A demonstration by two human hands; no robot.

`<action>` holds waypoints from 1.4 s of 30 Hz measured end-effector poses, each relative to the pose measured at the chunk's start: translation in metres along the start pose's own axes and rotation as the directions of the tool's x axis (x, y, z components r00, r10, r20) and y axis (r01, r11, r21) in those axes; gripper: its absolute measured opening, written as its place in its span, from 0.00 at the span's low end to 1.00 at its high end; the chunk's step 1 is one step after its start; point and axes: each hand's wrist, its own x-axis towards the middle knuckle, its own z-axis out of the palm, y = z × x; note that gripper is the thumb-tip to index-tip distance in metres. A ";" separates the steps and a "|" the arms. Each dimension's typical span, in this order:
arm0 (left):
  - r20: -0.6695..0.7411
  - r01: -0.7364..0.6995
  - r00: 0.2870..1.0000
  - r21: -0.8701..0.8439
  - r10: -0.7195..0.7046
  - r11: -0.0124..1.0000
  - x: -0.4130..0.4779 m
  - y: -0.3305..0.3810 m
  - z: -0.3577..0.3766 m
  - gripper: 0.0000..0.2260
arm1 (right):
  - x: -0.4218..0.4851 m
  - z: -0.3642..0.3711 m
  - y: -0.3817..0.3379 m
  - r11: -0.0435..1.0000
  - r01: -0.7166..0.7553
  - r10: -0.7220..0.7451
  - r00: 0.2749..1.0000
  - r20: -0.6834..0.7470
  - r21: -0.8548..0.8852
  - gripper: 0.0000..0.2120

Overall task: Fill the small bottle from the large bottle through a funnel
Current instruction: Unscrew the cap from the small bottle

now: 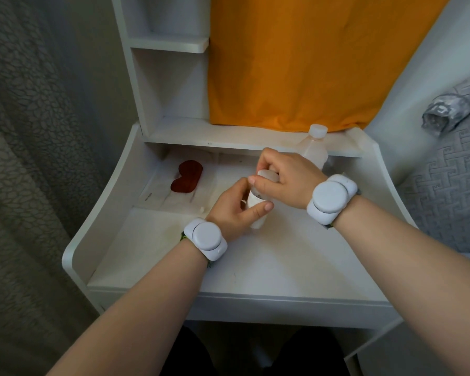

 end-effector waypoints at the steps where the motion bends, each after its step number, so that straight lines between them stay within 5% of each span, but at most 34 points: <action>1: -0.007 0.008 1.000 -0.022 -0.008 1.000 0.000 0.000 0.000 0.18 | 0.000 -0.001 0.001 1.000 0.005 -0.005 1.000 0.019 0.024 0.15; 6: -0.008 0.042 0.999 -0.031 -0.042 0.999 0.000 -0.003 -0.001 0.27 | 0.000 -0.007 0.000 0.998 0.040 -0.045 0.992 0.116 0.045 0.15; 10: -0.044 0.077 0.996 -0.012 -0.077 0.997 0.000 -0.006 0.000 0.20 | -0.001 -0.010 -0.001 0.999 -0.053 0.053 0.996 0.066 0.003 0.25; 17: -0.072 0.086 0.994 0.048 -0.083 0.995 0.002 -0.009 0.000 0.21 | -0.004 -0.010 -0.007 1.000 -0.024 0.024 0.999 0.045 -0.001 0.14; 23: -0.076 0.065 0.995 0.041 -0.062 0.997 0.002 -0.010 0.001 0.20 | -0.006 -0.010 -0.008 0.996 -0.078 0.078 0.997 0.012 0.033 0.23; 28: -0.065 0.068 0.996 0.047 -0.065 0.997 0.002 -0.010 0.000 0.16 | -0.009 -0.006 -0.012 0.997 -0.073 0.073 0.997 -0.018 0.041 0.14; 35: -0.072 0.043 0.997 0.059 -0.039 0.997 0.002 -0.011 0.000 0.12 | -0.012 -0.006 -0.013 0.994 -0.086 0.088 0.996 -0.016 0.065 0.22; 42: -0.053 0.056 0.997 0.063 -0.053 0.996 0.002 -0.010 -0.001 0.13 | -0.014 -0.002 -0.015 0.994 -0.092 0.095 0.995 -0.041 0.066 0.15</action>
